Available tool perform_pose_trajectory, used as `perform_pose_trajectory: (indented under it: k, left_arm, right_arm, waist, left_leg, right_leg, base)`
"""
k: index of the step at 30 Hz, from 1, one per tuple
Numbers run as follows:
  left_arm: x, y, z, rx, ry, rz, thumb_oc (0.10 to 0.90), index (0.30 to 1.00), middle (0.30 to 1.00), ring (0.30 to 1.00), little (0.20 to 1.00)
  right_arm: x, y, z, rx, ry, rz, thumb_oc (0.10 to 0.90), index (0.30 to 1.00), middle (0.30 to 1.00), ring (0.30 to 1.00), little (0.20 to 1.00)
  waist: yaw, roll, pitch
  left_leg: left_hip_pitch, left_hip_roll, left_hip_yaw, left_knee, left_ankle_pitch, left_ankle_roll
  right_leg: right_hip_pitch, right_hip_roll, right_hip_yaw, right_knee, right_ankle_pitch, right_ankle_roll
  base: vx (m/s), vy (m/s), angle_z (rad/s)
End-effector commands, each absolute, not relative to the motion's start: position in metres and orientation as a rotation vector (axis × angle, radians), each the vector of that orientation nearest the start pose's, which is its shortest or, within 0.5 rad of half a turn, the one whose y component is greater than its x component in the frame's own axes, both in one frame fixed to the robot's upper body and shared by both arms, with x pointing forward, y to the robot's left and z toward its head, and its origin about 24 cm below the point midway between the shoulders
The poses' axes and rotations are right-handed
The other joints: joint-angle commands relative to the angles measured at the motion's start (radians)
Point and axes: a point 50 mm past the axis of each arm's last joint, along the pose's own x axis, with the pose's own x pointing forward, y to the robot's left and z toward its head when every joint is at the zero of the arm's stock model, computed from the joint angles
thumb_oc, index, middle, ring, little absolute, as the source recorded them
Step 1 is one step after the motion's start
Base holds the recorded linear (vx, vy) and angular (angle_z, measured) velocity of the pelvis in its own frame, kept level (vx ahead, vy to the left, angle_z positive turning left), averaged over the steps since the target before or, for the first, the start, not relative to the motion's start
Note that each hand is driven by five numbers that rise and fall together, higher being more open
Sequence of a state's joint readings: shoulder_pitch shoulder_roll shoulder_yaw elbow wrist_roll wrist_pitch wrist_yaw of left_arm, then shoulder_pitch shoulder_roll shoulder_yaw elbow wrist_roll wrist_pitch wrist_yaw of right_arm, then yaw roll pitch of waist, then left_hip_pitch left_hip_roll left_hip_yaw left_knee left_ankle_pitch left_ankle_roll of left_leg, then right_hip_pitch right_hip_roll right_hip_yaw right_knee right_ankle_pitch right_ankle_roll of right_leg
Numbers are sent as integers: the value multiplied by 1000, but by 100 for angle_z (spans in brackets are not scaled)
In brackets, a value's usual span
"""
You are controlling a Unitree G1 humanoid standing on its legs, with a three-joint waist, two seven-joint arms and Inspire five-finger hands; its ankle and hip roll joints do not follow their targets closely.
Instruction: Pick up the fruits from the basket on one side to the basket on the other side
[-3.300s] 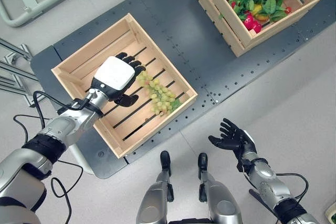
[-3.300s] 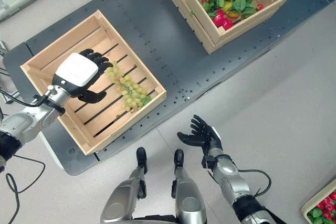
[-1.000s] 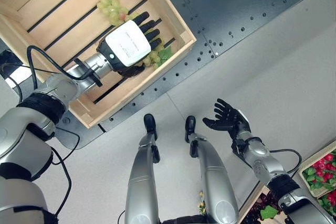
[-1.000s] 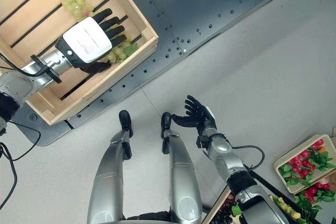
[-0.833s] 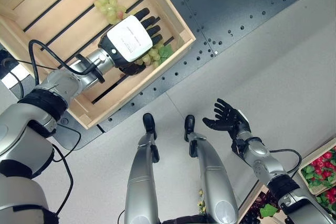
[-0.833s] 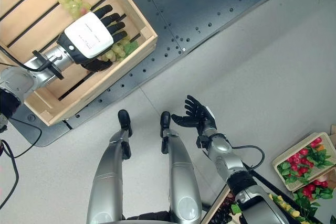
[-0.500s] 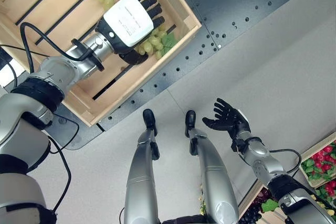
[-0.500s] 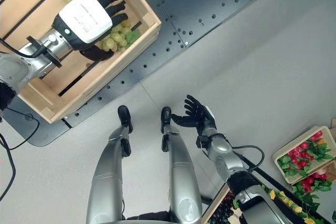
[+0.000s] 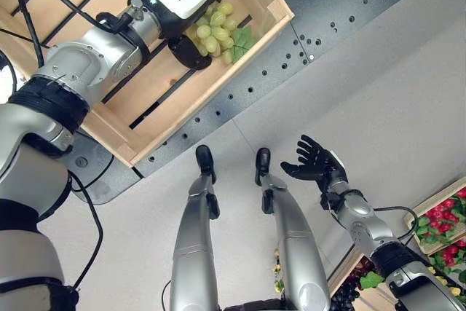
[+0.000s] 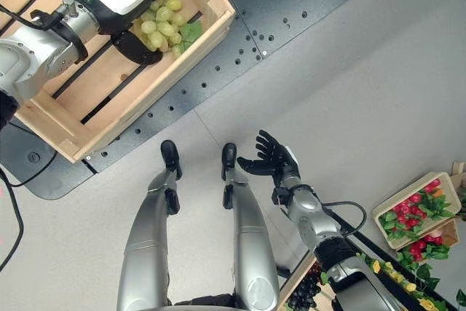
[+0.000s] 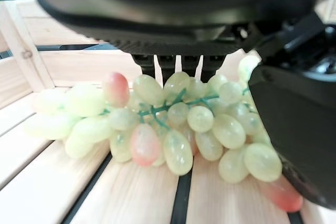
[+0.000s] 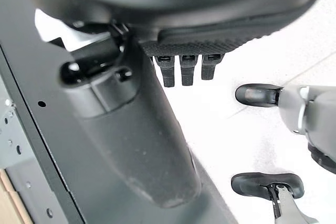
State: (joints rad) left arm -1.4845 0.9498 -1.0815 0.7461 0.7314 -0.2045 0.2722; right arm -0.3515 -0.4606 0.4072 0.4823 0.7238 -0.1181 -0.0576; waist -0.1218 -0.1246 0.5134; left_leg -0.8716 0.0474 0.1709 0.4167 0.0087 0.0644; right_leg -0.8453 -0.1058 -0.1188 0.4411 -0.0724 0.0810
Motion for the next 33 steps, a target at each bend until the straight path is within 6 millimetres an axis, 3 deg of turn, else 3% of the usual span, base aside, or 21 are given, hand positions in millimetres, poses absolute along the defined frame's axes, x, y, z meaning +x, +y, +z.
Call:
perform_pose_trajectory:
  k: [1,11,21,26,27,28,30,32,33]
  left_arm:
    - [399,243,302,2294,-293,211,400,300,300,300,300]
    - [397,245,302,2283,-319,190,400,300,300,300,300]
    - [392,236,296,2181,-511,131,400,300,300,300,300]
    - [381,226,304,1895,-787,191,400,300,300,300,300]
    - [375,227,307,1740,-860,235,400,300,300,300,300]
    - [374,228,307,1722,-865,240,400,300,300,300,300]
    - [366,238,301,1482,-899,304,400,300,300,300,300]
    - [364,241,299,1413,-903,320,400,300,300,300,300]
    - [360,246,289,1246,-914,345,400,300,300,300,300]
  right_arm:
    - [311,-187,48,189,37,95,800,900,900,900,900]
    - [309,-191,48,202,26,73,800,900,900,900,900]
    - [304,-193,46,220,36,87,800,900,900,900,900]
    - [299,-188,48,219,12,105,800,900,900,900,900]
    - [295,-186,46,224,7,112,800,900,900,900,900]
    - [295,-186,46,225,5,112,800,900,900,900,900]
    - [288,-180,42,226,6,120,800,900,900,900,900]
    - [288,-178,42,226,8,123,800,900,900,900,900]
    - [286,-174,41,226,9,126,800,900,900,900,900]
  waist:
    - [-25,8,7]
    - [-16,23,7]
    - [-3,46,7]
    - [8,55,7]
    - [14,58,7]
    - [15,58,7]
    - [27,62,7]
    - [29,62,7]
    - [38,62,7]
  left_leg:
    - [74,-8,36,8,-115,-8]
    - [129,-9,37,-1,-120,-3]
    - [257,-19,39,-59,-115,1]
    - [340,-28,37,-102,-109,2]
    - [373,-31,33,-114,-111,3]
    - [374,-32,33,-115,-110,4]
    - [434,-39,23,-134,-113,4]
    - [451,-41,20,-137,-112,4]
    - [500,-45,9,-148,-114,3]
  right_leg:
    - [31,27,-34,-65,106,8]
    - [77,19,-35,-56,98,6]
    - [178,17,-31,-52,86,6]
    - [243,16,-24,-65,89,9]
    - [268,15,-21,-67,86,11]
    - [269,15,-21,-68,88,11]
    - [320,13,-16,-76,84,14]
    - [337,11,-15,-81,84,13]
    - [386,7,-13,-95,75,11]
  base:
    - [0,0,0]
    - [0,0,0]
    - [-29,2,-3]
    - [-15,-1,0]
    - [0,0,0]
    - [0,0,0]
    - [-6,-19,-4]
    - [0,0,0]
    - [0,0,0]
